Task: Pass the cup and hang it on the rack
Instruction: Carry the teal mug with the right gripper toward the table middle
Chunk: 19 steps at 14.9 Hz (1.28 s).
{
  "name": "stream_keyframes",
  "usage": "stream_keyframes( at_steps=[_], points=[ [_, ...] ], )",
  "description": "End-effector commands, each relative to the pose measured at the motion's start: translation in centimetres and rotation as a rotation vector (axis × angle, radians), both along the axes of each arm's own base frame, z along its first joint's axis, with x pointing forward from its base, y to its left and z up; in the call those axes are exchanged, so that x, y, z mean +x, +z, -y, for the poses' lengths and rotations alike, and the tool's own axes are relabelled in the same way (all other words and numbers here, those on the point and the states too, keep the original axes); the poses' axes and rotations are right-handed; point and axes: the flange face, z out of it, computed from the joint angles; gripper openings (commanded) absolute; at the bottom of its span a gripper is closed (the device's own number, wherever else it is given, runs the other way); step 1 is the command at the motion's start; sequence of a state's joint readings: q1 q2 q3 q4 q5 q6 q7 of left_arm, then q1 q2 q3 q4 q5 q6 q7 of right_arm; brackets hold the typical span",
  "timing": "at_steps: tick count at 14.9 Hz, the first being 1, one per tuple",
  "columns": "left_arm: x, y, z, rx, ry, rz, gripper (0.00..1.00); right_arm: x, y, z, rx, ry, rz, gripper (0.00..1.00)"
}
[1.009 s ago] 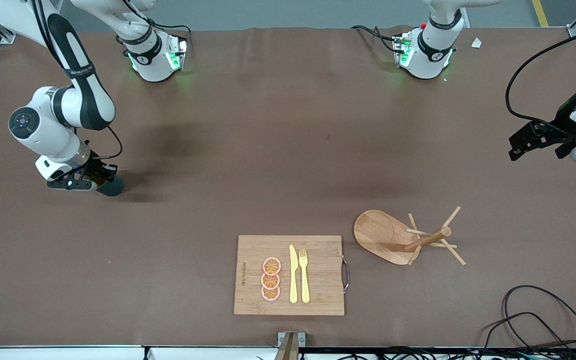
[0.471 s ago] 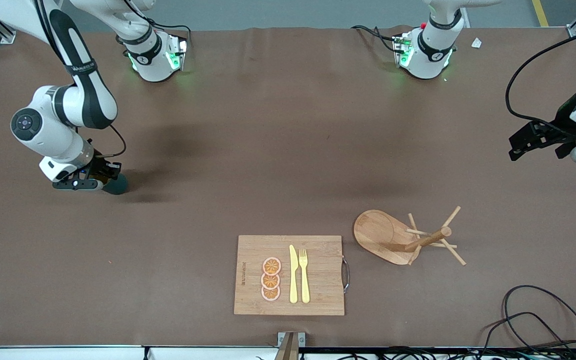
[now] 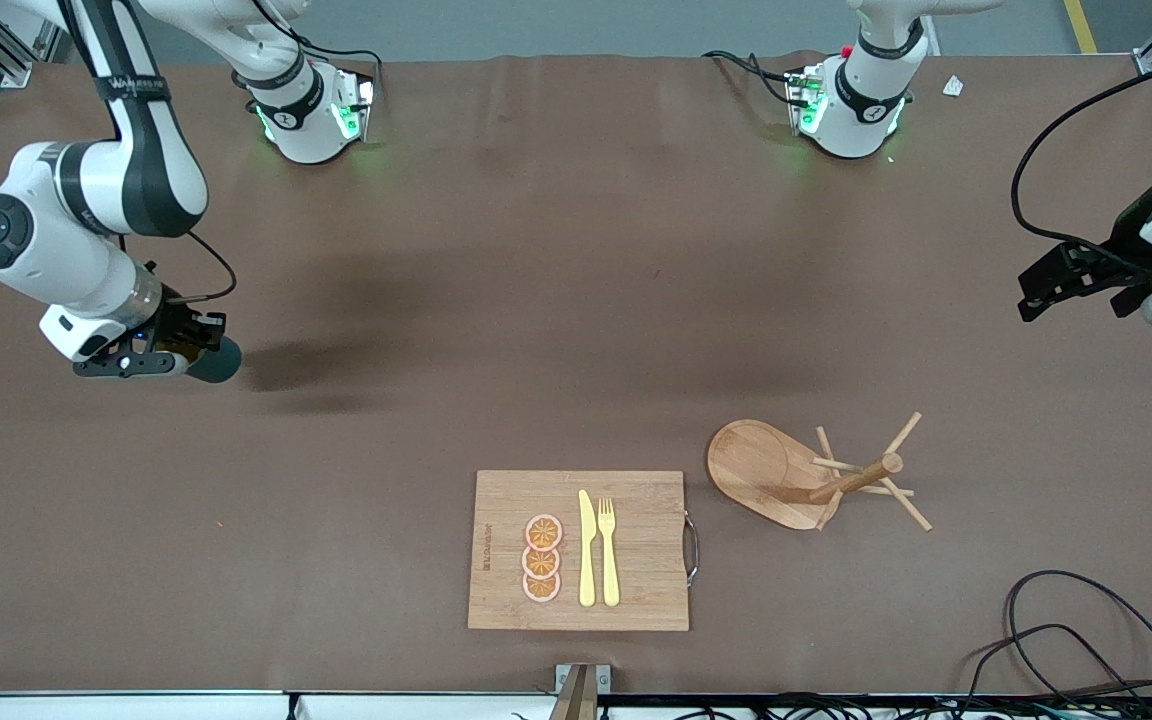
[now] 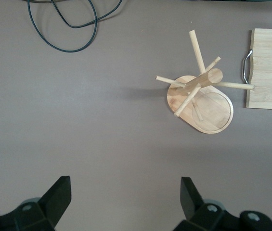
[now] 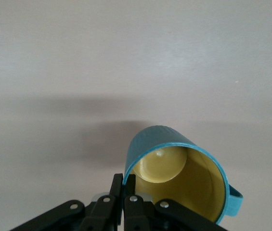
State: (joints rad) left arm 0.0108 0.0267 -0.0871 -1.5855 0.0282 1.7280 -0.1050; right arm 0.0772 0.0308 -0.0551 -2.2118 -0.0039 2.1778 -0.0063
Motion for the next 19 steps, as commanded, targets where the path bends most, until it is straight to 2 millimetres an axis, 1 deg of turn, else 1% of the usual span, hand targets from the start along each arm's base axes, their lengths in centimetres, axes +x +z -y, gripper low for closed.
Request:
stream_keyframes(
  at_steps=[1,2,4,5,6,8,9,11,12,14,16,18,19],
  points=[
    [0.1,0.5,-0.1,0.003,0.001,-0.002,1.0,-1.7,1.3,-6.9,-0.008,-0.061,-0.017,0.0],
    [0.1,0.5,-0.1,0.003,0.001,-0.002,1.0,-2.1,1.3,-9.0,-0.014,-0.087,-0.019,0.0],
    [0.1,0.5,-0.1,0.003,0.001,-0.002,1.0,-3.2,1.2,-13.5,-0.021,-0.085,-0.016,0.0],
    [0.1,0.5,-0.1,0.003,0.001,-0.002,1.0,-3.6,1.2,-15.0,-0.015,-0.104,-0.014,0.0],
    [0.1,0.5,-0.1,0.003,0.001,-0.002,1.0,-4.1,1.3,-17.0,-0.006,-0.133,-0.014,0.0],
    [0.2,0.4,-0.2,0.003,0.002,-0.004,1.0,-4.8,2.0,-20.5,-0.003,-0.184,0.002,0.0],
    [0.2,0.4,-0.2,0.003,0.002,-0.002,1.0,-5.4,2.4,-23.2,-0.001,-0.213,0.011,0.0],
    [0.3,0.3,-0.2,0.003,0.002,-0.004,1.0,-5.9,2.5,-28.4,-0.004,-0.27,0.023,0.0],
    [0.3,0.3,-0.2,0.003,0.002,-0.004,1.0,-6.2,2.3,-31.2,-0.007,-0.298,0.027,0.0],
    [0.3,0.3,-0.2,0.003,0.002,-0.002,1.0,-6.6,2.2,-34.8,0.0,-0.332,0.038,0.0],
    [0.3,0.3,-0.2,0.003,0.002,-0.002,1.0,-6.9,1.7,-38.7,0.019,-0.378,0.026,0.0],
    [0.3,0.3,-0.2,0.003,0.002,-0.002,1.0,-7.2,0.9,-42.5,0.026,-0.43,0.027,0.0],
    [0.3,0.3,-0.2,0.003,0.002,-0.002,1.0,-7.1,0.1,-44.1,0.023,-0.463,0.027,0.0]
  ],
)
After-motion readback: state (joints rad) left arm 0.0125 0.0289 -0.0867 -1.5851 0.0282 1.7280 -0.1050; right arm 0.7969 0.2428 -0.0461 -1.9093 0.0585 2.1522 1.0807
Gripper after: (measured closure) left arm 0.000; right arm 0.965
